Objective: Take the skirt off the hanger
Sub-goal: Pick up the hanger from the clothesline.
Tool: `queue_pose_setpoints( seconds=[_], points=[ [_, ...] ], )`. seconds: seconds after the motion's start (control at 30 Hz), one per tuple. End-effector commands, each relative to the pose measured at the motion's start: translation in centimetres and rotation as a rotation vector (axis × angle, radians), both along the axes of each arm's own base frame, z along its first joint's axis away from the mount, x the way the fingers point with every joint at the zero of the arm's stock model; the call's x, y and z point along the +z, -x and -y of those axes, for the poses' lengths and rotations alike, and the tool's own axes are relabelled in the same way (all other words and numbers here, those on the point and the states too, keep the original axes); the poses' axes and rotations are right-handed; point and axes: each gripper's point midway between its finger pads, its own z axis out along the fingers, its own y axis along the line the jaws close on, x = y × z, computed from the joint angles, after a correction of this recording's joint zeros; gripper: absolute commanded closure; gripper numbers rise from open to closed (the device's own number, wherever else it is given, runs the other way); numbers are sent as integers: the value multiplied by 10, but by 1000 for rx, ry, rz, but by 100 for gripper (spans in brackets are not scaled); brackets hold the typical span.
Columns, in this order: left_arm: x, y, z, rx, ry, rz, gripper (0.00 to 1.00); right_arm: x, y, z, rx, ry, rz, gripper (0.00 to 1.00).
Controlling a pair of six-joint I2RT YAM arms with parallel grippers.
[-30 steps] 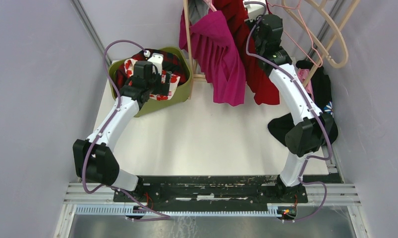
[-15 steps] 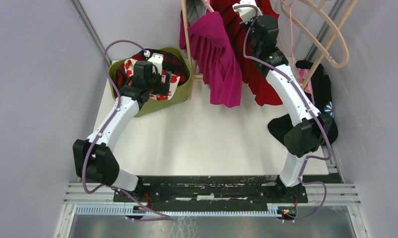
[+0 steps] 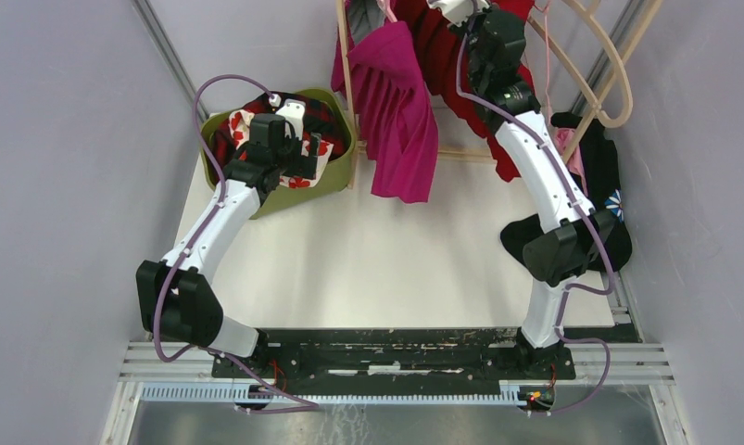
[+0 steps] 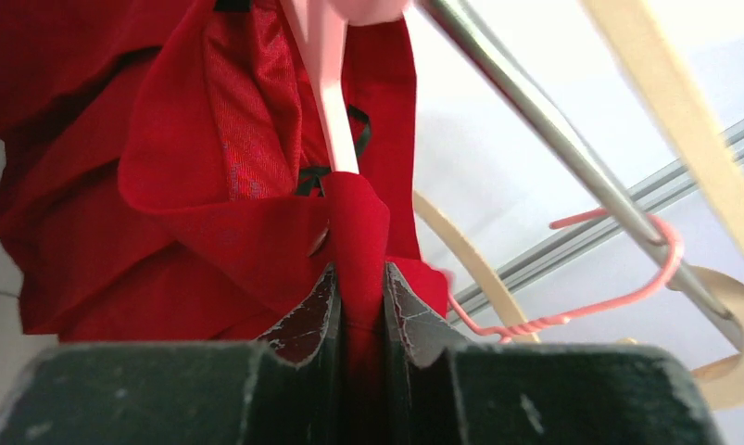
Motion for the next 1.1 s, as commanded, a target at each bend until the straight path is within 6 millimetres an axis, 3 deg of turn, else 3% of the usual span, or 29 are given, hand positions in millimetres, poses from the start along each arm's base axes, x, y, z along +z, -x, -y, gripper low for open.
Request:
queue_pose_setpoints(
  seconds=[0.0,0.23,0.73,0.93,1.07],
  points=[
    [37,-6,3,-17,9,110,1,153,69,26,-8,-208,517,99],
    [33,-5,3,-15,14,101,1,143,71,26,1,-218,499,100],
    [42,-6,6,-33,16,113,1,64,84,20,52,-245,275,99],
    [55,-4,12,-60,42,131,1,48,90,16,83,-263,207,99],
    [76,2,26,-118,94,169,1,29,99,16,100,-282,148,100]
  ],
)
